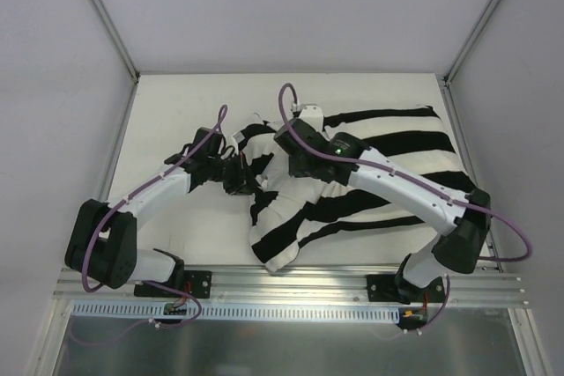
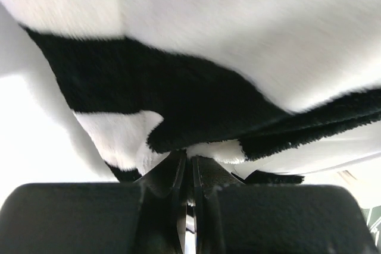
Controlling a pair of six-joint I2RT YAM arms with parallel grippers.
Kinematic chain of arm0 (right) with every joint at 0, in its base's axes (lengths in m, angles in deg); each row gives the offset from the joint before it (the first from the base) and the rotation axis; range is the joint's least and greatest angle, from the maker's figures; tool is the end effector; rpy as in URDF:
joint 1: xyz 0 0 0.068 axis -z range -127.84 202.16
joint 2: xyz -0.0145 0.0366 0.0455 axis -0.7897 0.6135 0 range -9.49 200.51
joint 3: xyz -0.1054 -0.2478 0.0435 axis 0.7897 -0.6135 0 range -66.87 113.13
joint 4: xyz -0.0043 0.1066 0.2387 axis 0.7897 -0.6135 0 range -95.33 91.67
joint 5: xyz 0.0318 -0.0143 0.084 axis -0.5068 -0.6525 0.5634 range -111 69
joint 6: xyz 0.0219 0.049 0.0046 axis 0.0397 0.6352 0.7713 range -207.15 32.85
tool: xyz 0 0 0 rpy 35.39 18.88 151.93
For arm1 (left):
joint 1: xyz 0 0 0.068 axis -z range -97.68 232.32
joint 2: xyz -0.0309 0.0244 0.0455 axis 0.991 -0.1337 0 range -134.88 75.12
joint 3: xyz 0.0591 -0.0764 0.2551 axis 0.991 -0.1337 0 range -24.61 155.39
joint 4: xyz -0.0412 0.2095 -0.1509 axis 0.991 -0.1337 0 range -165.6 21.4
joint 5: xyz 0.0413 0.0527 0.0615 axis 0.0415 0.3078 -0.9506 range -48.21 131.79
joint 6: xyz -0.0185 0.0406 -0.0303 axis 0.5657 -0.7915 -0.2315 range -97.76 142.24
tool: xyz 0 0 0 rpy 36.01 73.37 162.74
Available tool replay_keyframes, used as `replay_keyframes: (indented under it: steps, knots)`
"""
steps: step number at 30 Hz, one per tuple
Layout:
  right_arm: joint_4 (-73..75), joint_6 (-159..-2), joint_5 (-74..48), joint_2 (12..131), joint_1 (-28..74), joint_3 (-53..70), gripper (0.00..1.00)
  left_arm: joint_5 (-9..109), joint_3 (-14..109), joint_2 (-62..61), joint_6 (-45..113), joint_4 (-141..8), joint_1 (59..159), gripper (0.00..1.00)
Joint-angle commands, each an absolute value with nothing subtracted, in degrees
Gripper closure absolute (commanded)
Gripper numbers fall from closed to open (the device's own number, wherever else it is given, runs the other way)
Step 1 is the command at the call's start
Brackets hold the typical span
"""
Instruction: Remove the pillowcase from the pillow
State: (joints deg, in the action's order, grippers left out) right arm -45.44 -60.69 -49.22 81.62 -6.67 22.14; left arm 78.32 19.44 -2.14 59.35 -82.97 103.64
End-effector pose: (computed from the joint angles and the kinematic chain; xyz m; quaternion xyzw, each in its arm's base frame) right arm 0.1908 0.2831 0.3487 -0.1717 0.8967 0.0609 0.4034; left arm 0.2428 -0.1174 0.2112 -0.0092 0.8925 -0.4226 0.1572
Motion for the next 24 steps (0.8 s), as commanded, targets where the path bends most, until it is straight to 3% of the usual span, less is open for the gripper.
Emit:
replay_keyframes:
  steps: [1, 9, 15, 16, 17, 19, 21, 24]
  knots:
    - [-40.69, -59.47, -57.38, 68.76, -3.31, 23.22, 0.99, 74.48, 18.9, -4.16, 56.88, -88.46, 103.15, 1.0]
    - [-40.78, -57.89, -54.68, 58.19, 3.11, 12.42, 0.99, 73.87, 19.59, -3.81, 57.66, -88.55, 102.97, 1.0]
    - [-38.59, -55.51, -48.07, 56.25, 1.28, 1.78, 0.99, 73.08, 23.72, 1.01, 58.45, -88.64, 102.97, 0.98]
    - [-37.98, -54.9, -47.72, 56.08, 0.23, 1.08, 0.99, 72.99, 24.43, 1.72, 58.28, -88.81, 102.97, 0.9]
    - [-37.88, -54.9, -47.72, 55.99, -0.39, 0.55, 0.99, 72.55, 25.22, 2.51, 58.19, -88.99, 102.97, 0.67]
    - [-38.14, -54.63, -47.8, 56.34, -1.97, 0.8, 0.99, 71.85, 27.15, 4.8, 57.58, -89.52, 103.06, 0.4]
    - [-38.23, -54.81, -47.8, 56.69, -2.86, 1.42, 0.99, 69.66, 29.09, 7.34, 56.79, -89.96, 103.15, 0.19]
    - [-38.23, -55.33, -47.63, 56.87, -3.3, 2.47, 0.99, 66.58, 31.9, 9.37, 56.0, -90.57, 103.5, 0.13]
